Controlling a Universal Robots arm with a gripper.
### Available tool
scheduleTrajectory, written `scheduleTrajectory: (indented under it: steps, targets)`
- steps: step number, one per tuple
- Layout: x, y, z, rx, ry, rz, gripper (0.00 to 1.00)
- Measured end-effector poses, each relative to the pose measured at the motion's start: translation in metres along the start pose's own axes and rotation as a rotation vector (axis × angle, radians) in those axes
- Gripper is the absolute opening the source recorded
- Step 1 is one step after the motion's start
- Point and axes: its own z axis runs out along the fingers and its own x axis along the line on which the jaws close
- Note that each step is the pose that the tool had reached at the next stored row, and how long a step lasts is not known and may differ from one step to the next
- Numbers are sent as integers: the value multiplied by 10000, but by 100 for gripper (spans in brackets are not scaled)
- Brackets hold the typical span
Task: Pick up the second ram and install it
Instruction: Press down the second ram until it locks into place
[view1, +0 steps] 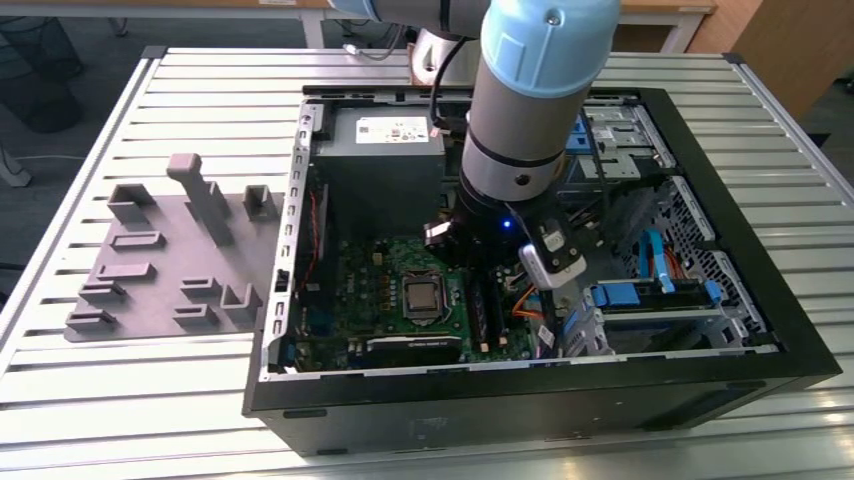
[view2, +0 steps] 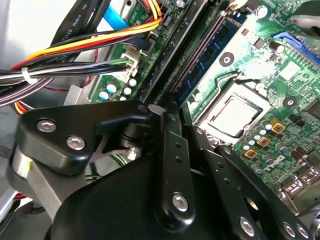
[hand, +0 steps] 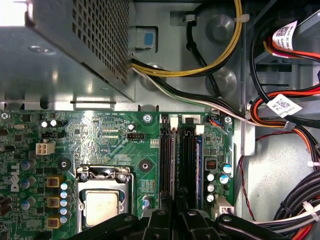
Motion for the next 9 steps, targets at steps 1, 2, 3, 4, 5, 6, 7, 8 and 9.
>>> scheduleTrajectory:
  steps: [1, 2, 3, 4, 5, 6, 7, 8, 9]
  targets:
    - [0, 0, 0, -1, -1, 0, 21]
    - [0, 0, 0, -1, -1, 0, 21]
    - [0, 0, 0, -1, -1, 0, 27]
    - [0, 0, 0, -1, -1, 0, 27]
    - [0, 0, 0, -1, -1, 0, 27]
    - [0, 0, 0, -1, -1, 0, 27]
    - [0, 0, 0, -1, -1, 0, 27]
    - [0, 0, -7, -1, -1, 0, 27]
    - [0, 1, -23, -3, -2, 0, 27]
